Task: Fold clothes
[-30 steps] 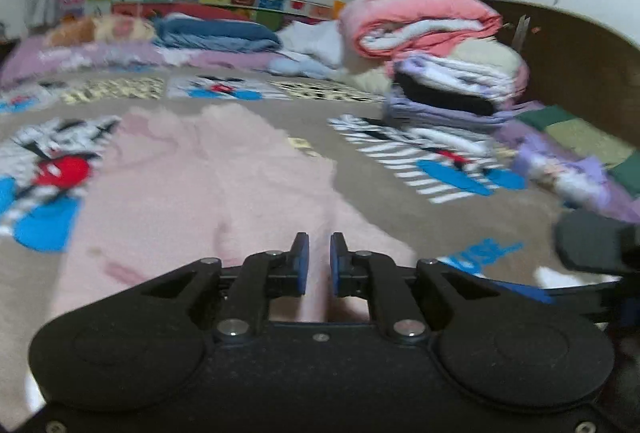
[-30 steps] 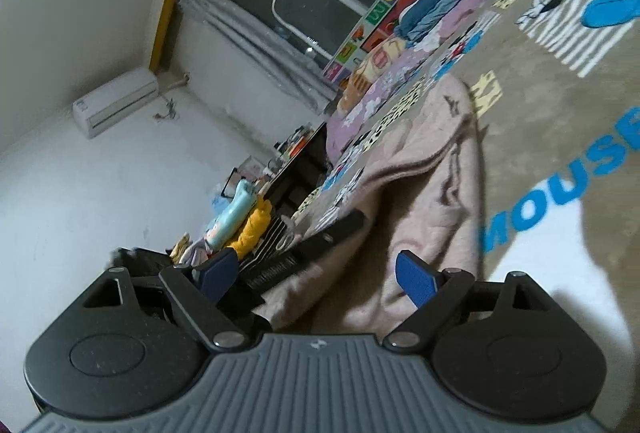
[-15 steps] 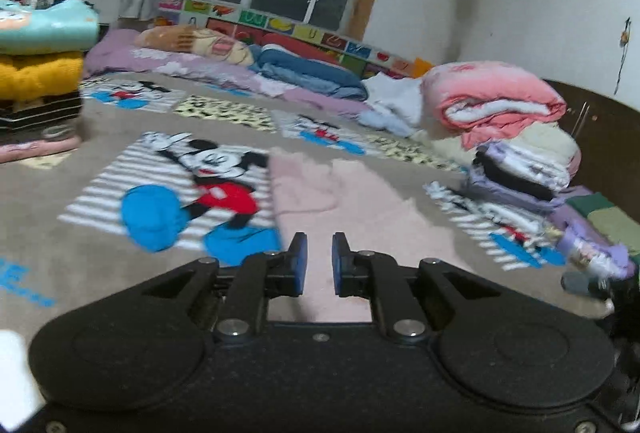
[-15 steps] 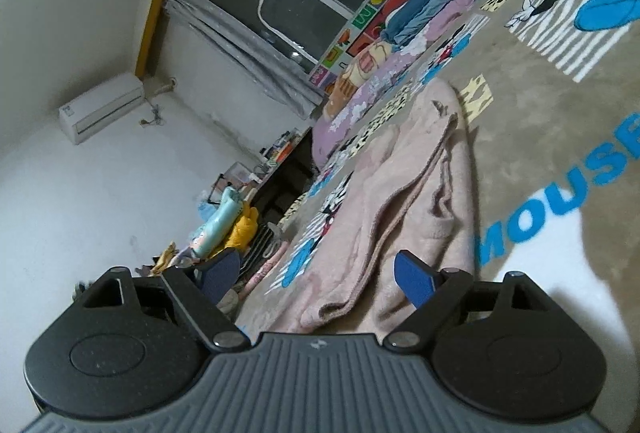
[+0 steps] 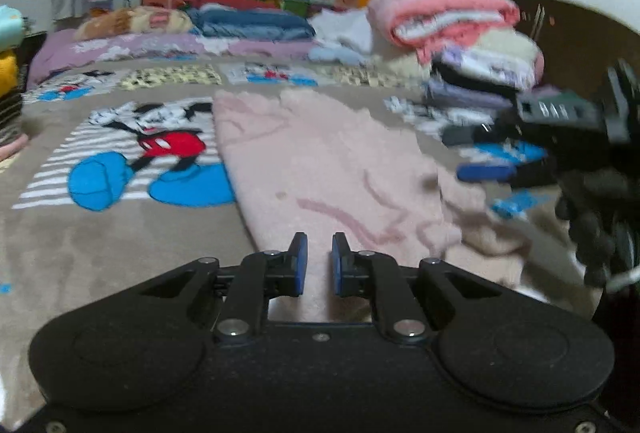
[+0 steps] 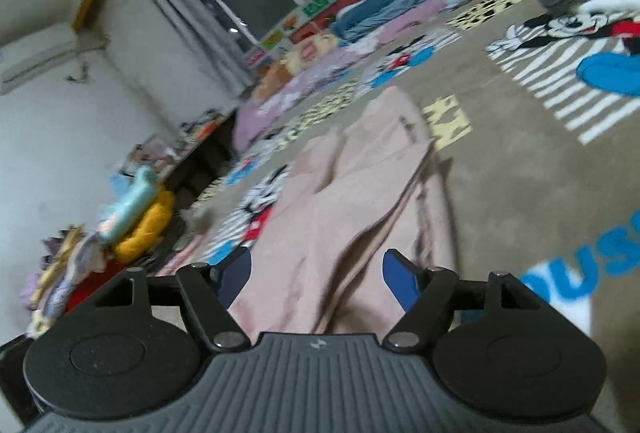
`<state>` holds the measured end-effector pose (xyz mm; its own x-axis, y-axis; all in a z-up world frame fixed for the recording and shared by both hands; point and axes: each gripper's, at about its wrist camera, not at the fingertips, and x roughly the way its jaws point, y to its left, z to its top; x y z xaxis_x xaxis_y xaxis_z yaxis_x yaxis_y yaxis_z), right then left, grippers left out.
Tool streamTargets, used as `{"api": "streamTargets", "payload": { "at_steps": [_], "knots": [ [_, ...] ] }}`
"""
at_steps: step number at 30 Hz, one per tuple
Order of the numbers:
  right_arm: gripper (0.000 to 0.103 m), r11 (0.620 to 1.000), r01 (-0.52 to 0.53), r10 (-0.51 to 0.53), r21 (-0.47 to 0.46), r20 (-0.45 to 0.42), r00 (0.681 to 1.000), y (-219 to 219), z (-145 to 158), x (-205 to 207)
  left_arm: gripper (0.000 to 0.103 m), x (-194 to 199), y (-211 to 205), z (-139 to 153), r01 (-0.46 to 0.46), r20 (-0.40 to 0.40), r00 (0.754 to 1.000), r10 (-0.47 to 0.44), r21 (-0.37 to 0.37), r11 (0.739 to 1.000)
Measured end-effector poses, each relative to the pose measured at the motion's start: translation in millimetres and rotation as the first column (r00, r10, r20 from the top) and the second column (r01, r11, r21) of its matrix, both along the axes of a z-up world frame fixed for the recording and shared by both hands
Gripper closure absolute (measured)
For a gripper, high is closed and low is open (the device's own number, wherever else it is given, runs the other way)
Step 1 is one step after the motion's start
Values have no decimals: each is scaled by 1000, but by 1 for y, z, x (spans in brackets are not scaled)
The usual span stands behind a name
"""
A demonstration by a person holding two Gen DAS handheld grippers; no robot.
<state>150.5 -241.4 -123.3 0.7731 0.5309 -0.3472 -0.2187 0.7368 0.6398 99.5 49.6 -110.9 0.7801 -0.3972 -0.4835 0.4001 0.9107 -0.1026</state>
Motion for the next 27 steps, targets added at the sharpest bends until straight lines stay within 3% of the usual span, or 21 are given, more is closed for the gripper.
{"api": "streamTargets", "payload": {
  "at_steps": [3,7,11,16,17,19,20,21,27],
  "knots": [
    [32,998,-21,19,-60,-40,999,11,-1,14,94,5,-7,-5,25,-26,999,-24,21,999],
    [33,992,-45,34,-121,-89,995,26,-3,18,94,9,-8,-9,21,-53,998,-21,-11,1000],
    [38,994,-53,42,-95,-116,992,33,-11,14,94,10,-6,-9,21,-63,998,-23,-30,999],
    [43,999,36,-32,32,-117,993,24,-19,17,92,10,-4,-10,23,-74,997,-26,-45,999],
    [47,997,51,-44,52,-116,992,23,-20,18,92,10,-4,-10,23,-77,997,-26,-50,998],
    [65,995,61,-54,73,-102,993,23,-21,21,92,10,-3,-10,22,-81,996,-27,-57,998],
    [83,995,61,-53,84,-95,994,23,-22,22,92,10,-3,-10,22,-82,996,-27,-60,998],
    [94,994,53,-45,97,-88,995,23,-22,25,92,10,-2,-10,23,-84,996,-28,-63,998],
    [95,999,-23,21,22,67,998,41,21,22,92,10,-1,-7,39,-99,994,-50,-105,994]
  ]
}}
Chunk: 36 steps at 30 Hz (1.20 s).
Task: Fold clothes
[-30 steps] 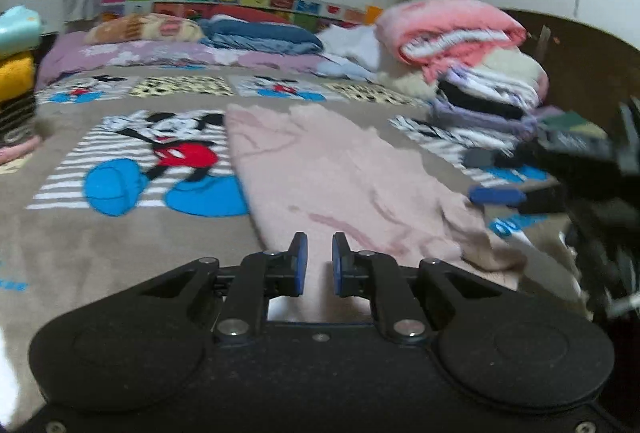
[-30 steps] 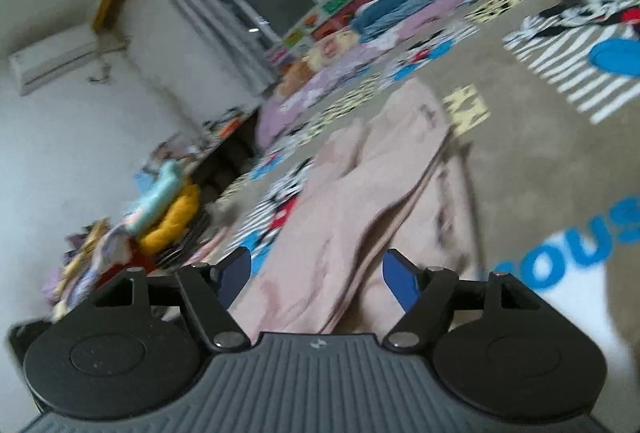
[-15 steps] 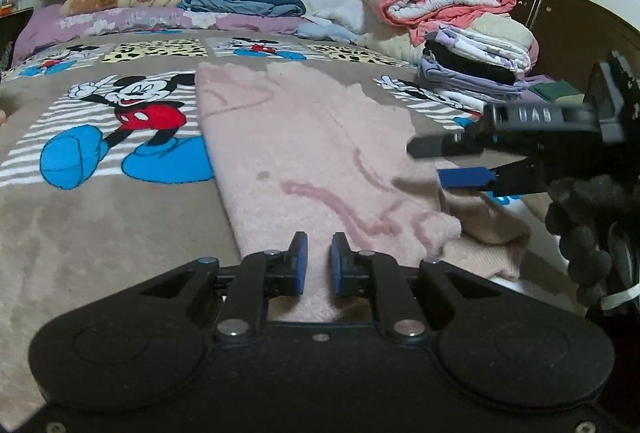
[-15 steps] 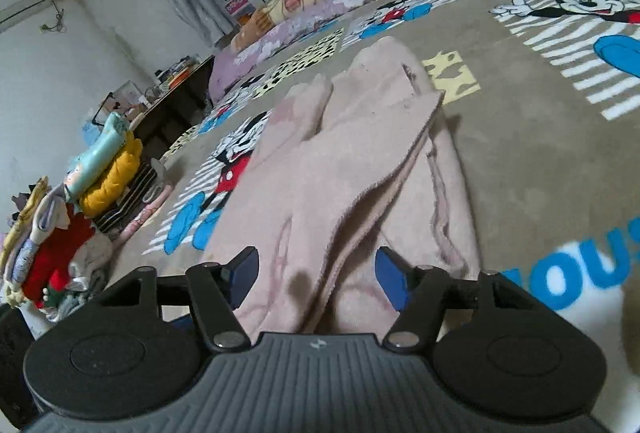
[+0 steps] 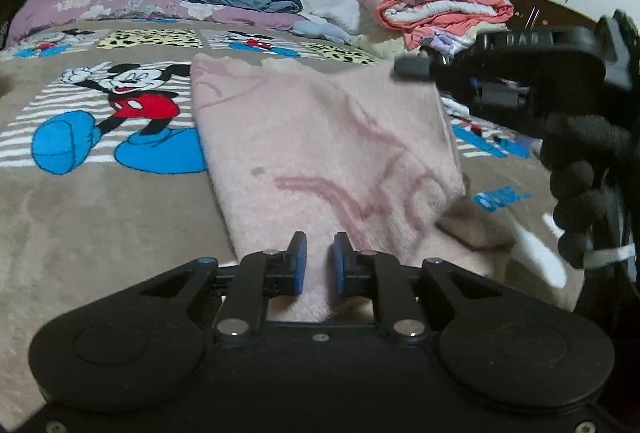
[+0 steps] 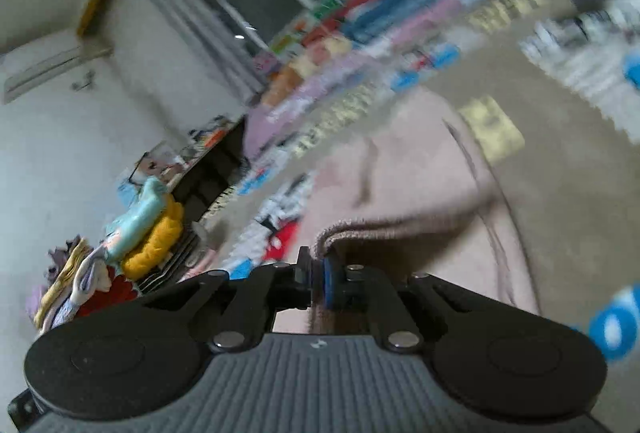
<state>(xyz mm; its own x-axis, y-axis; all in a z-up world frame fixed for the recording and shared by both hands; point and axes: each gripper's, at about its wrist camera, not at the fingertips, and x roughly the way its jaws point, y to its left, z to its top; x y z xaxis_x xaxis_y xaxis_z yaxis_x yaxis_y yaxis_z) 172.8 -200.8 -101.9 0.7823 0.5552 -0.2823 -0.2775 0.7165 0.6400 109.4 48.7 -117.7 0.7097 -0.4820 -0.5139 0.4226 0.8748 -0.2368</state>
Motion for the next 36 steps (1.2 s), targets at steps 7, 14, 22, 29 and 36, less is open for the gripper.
{"api": "streamTargets", "payload": {
  "at_steps": [7,14,22,29,36],
  "knots": [
    [96,994,15,-17,-110,-19,1000,-5,14,4,89,1,-9,-2,48,-39,998,-47,40,998],
    [95,994,87,-98,-73,-170,981,-35,-39,5,73,-4,25,17,6,-7,1000,-7,-34,999],
    [70,994,97,-104,-46,-164,981,-46,-30,13,73,-4,43,22,-79,22,997,80,-30,996],
    [64,996,89,-89,-8,-186,979,-50,-37,22,73,1,17,14,2,20,1000,-2,14,1000],
    [96,997,50,-55,-66,-83,995,-24,-24,24,73,1,-10,5,83,2,997,-83,61,995]
  ]
}}
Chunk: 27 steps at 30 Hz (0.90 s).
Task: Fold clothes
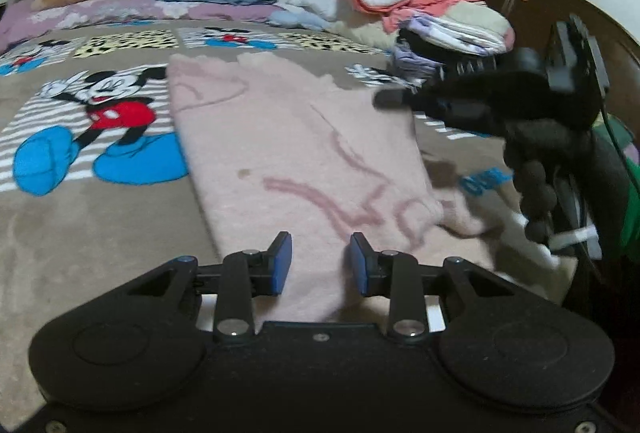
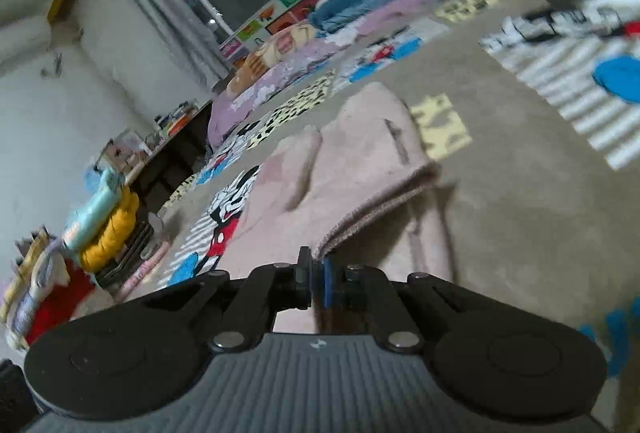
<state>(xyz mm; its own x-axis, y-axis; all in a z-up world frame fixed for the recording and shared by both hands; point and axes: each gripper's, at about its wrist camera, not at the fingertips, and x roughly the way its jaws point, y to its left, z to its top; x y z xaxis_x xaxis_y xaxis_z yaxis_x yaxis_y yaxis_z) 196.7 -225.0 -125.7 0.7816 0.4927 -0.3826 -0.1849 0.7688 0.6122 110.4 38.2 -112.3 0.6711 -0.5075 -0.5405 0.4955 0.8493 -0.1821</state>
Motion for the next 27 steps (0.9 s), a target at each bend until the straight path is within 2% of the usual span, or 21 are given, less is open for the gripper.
{"api": "streamTargets", "payload": {
  "at_steps": [5,8,10,12,17,24,25,27],
  "knots": [
    [96,999,31,-30,-11,55,998,-4,28,-7,73,3,-1,-6,19,-35,999,-19,4,1000],
    [96,996,43,-46,-78,-45,998,-7,11,1,73,5,2,-7,25,-58,998,-26,-16,1000],
    [96,996,64,-71,-63,-124,990,-16,-8,6,71,2,4,-4,32,-49,998,-32,-8,999],
    [94,997,75,-74,-1,-124,989,-23,-15,2,50,-4,3,1,45,-10,999,-45,17,999],
    [86,997,69,-65,32,-108,992,-26,-13,0,47,-19,-11,7,90,107,989,-103,121,989],
    [86,999,46,-43,27,-106,993,-22,-7,11,47,-35,-45,-4,113,200,962,-184,322,940],
    [86,999,40,-37,23,-104,994,-21,-6,12,47,-37,-49,-6,109,217,957,-192,344,933],
    [94,999,31,-30,8,-88,996,-17,0,12,47,-39,-56,-9,104,245,946,-211,387,916]
  ]
}}
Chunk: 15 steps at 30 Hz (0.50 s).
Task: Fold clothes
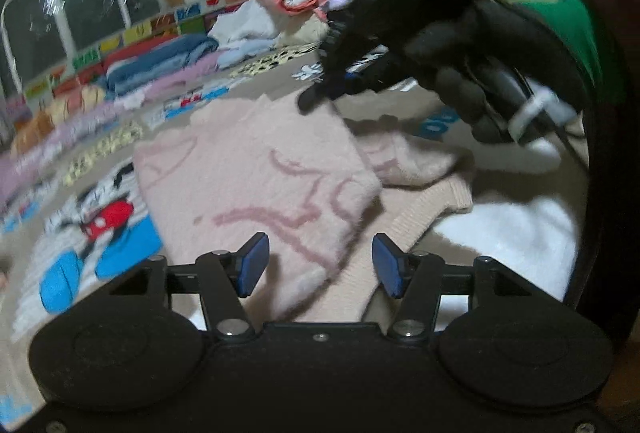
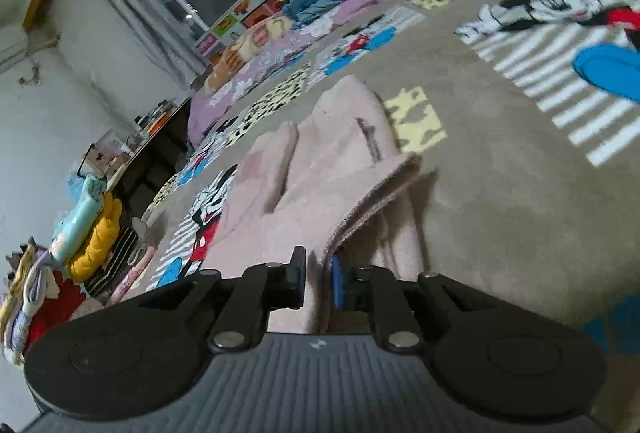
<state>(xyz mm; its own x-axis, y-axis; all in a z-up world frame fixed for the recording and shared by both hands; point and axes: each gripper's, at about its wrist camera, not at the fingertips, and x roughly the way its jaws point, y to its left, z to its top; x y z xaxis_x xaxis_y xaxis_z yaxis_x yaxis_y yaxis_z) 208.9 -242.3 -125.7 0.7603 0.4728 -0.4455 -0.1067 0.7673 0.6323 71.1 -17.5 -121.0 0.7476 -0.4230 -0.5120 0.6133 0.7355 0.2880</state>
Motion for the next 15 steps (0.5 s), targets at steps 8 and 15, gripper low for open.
{"api": "streamTargets", "payload": {
  "at_steps": [8,15],
  "knots": [
    [95,1000,3,-3,10,9,1000,10,23,13,60,5,-9,-11,-25,15,1000,25,8,1000],
    [95,998,-18,18,-52,15,1000,34,43,28,83,32,33,2,-198,-232,964,126,-322,926]
  ]
}}
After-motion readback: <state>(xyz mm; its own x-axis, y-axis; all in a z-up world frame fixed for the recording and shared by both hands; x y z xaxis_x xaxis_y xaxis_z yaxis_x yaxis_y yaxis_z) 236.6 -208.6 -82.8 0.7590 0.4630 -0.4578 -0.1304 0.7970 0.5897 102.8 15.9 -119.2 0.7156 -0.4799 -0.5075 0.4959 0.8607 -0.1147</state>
